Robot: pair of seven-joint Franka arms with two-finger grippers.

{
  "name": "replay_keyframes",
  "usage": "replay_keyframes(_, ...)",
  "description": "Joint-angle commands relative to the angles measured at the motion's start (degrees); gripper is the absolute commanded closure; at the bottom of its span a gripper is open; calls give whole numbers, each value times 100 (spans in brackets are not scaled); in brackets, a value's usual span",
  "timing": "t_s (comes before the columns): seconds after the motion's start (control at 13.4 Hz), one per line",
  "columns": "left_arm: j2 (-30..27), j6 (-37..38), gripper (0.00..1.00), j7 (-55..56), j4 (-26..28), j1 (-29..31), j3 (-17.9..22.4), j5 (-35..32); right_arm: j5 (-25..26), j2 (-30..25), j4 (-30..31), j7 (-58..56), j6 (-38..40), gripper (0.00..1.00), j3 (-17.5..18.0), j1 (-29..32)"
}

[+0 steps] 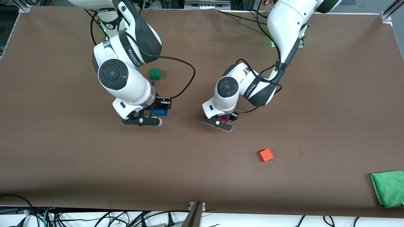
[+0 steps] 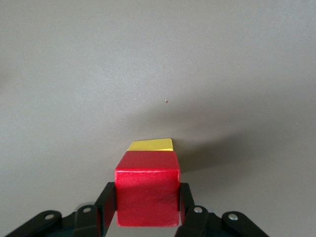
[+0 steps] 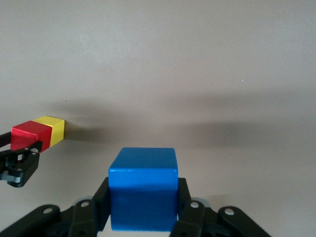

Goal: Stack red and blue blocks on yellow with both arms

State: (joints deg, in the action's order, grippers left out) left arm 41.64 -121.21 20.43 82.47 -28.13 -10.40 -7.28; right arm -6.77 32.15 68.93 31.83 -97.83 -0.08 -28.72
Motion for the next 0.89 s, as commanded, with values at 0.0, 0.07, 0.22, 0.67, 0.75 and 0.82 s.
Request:
replay_keyframes(0.0, -138, -78, 100, 93, 252, 18, 2, -116, -70, 81, -187, 253, 1, 79, -1, -99)
replay_keyframes(0.07, -147, -78, 100, 93, 252, 27, -6, -116, -70, 90, -196, 349, -42, 79, -1, -142)
replay_keyframes(0.22, -147, -69, 100, 93, 252, 27, -6, -116, -70, 125, -196, 508, -95, 79, -10, -230)
replay_keyframes(0.67, -269, 255, 0, 67, -178, 193, -6, -90, -70, 143, -196, 684, -245, 79, -10, -336)
replay_keyframes(0.75, -322, 317, 0, 67, -257, 307, -6, -90, -70, 143, -196, 711, -254, 79, -10, -353)
replay_keyframes(0.82, -419, 353, 0, 49, -284, 430, -6, -81, -70, 151, -196, 850, -289, 79, -10, -423)
